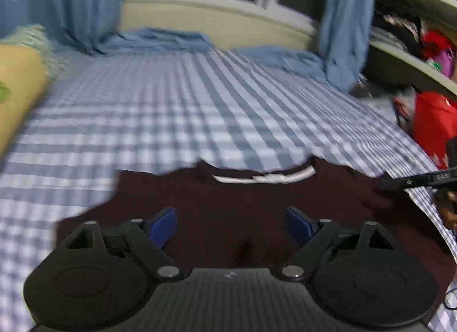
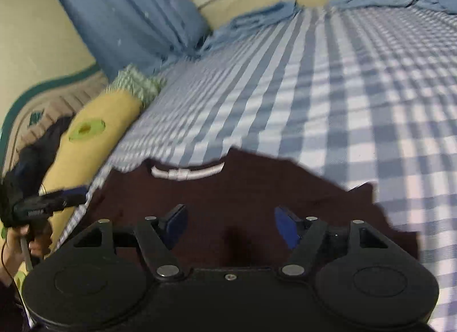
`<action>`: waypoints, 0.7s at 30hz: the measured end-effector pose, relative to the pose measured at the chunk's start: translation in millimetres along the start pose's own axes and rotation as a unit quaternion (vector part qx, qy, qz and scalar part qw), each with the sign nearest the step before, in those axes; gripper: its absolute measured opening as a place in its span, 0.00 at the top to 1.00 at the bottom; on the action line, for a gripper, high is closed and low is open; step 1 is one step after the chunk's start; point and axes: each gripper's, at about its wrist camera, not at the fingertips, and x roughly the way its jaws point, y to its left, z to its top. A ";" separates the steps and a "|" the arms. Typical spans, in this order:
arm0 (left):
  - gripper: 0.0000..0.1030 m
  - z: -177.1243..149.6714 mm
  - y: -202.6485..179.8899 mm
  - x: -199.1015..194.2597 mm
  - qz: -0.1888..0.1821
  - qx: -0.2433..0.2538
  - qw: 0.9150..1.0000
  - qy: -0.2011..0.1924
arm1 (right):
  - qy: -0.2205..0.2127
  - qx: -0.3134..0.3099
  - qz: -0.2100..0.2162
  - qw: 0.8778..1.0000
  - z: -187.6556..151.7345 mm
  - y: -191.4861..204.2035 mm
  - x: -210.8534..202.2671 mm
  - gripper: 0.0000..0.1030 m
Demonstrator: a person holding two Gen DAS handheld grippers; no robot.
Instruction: Fold small clothes
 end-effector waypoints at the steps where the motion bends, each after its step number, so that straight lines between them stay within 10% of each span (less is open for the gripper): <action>1: 0.16 1.8 1.7 13.9 0.019 0.006 1.000 0.016 | 0.002 0.004 -0.010 1.000 -1.4 -2.7 5.4 0.31; 7: 0.18 4.6 64.6 38.7 0.191 -0.048 0.979 0.046 | -0.024 0.043 -0.101 0.994 -0.7 -42.2 -8.7 0.53; 9: 0.27 -0.4 72.2 21.0 0.175 -0.048 0.983 0.036 | -0.036 0.052 -0.080 0.995 -8.0 -50.6 -34.6 0.42; 13: 0.13 -30.2 61.9 -41.6 0.152 -0.015 0.988 -0.001 | -0.055 0.020 -0.045 0.997 -43.5 -32.2 -94.6 0.30; 21: 0.08 -121.9 45.4 -135.9 0.104 -0.023 0.994 0.006 | -0.053 -0.032 -0.082 0.995 -147.9 4.8 -158.6 0.22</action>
